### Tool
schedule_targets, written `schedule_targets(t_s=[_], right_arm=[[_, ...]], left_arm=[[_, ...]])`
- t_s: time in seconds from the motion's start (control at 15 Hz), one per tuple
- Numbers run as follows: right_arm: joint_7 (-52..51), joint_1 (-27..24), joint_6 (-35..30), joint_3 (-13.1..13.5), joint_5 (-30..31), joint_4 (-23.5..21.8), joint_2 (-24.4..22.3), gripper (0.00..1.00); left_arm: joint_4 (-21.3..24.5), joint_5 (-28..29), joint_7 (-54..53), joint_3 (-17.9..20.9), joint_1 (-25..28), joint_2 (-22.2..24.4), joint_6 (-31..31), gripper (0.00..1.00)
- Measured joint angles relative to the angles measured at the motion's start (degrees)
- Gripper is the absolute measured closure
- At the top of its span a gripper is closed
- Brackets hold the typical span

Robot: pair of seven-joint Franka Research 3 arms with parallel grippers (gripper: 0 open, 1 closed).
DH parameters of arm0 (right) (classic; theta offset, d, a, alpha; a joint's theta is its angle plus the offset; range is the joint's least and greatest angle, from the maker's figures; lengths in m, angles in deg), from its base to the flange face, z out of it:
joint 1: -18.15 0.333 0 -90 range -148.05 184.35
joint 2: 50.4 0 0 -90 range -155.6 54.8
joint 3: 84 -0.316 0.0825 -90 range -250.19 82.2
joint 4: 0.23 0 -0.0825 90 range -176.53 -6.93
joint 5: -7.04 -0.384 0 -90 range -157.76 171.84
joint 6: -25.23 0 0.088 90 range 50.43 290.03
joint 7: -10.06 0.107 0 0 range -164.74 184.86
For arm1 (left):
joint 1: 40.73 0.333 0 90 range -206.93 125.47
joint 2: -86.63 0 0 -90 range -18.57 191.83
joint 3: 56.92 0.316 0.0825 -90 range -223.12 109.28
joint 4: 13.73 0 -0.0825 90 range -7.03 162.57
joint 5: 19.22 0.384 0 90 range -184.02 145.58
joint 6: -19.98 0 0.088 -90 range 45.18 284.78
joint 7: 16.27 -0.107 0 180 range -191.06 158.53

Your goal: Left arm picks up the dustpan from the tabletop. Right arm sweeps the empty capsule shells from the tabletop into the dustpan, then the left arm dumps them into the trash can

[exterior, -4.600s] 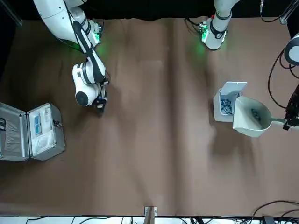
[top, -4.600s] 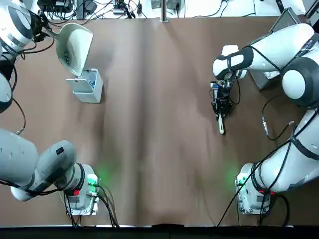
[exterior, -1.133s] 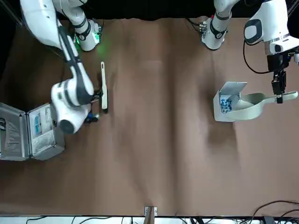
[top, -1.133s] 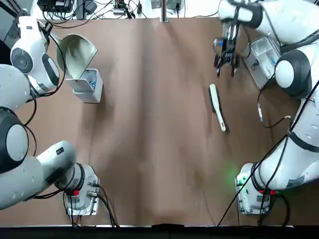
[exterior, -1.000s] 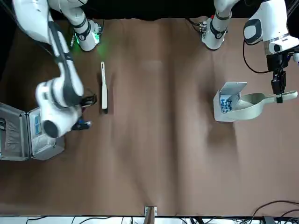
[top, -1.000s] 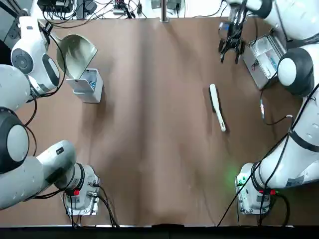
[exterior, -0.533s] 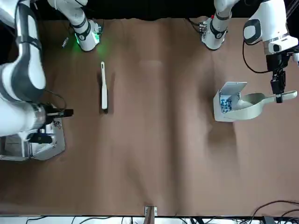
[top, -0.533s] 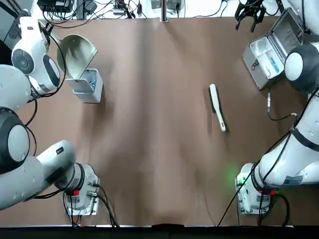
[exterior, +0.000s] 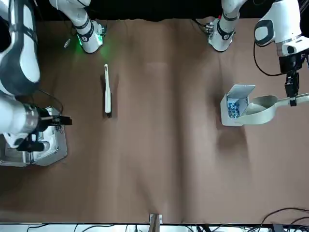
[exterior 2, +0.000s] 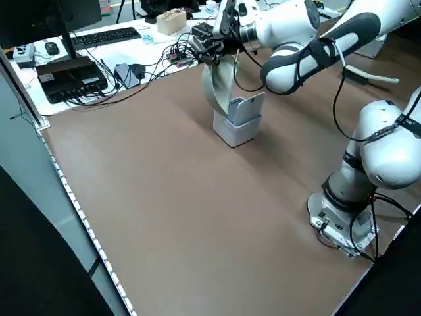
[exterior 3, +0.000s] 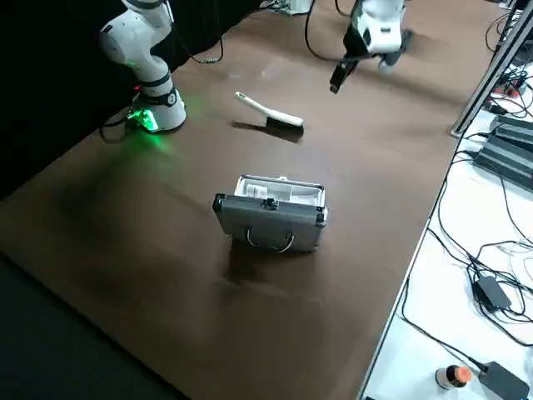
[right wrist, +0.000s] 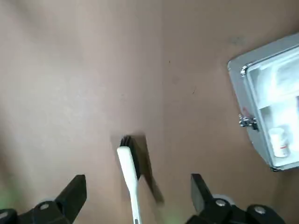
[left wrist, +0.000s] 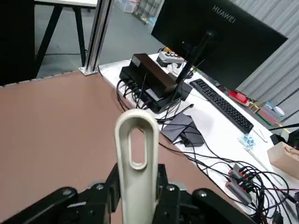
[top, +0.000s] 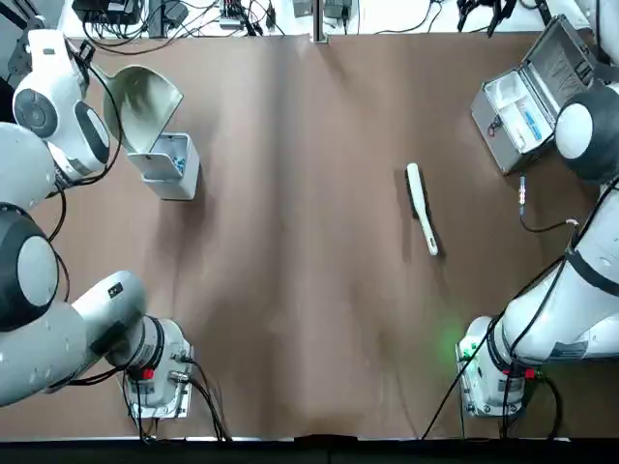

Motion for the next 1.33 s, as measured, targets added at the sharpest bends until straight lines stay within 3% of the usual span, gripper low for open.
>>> schedule_targets(t_s=[0.27, 0.67, 1.07, 1.33], right_arm=[[0.0, -0.8, -0.9, 0.6, 0.1, 0.0, -4.7, 0.01], [0.3, -1.7, -1.0, 1.0, 0.7, 0.0, -5.9, 0.01], [0.6, -7.4, -2.2, 1.5, 1.8, -0.2, -9.5, 0.01], [0.6, -9.0, -2.0, 1.5, 1.8, -1.1, -9.4, 0.01]], left_arm=[[-0.9, 0.0, -0.3, -0.9, 0.9, 0.0, -1.2, 0.67], [-1.2, 0.0, -1.7, -5.0, 1.0, 0.3, -1.1, 0.67], [-1.2, 0.0, -6.2, -6.6, 1.8, 1.0, -0.7, 0.67], [-1.3, 0.0, -6.3, -6.7, 1.9, 1.0, -0.7, 0.67]])
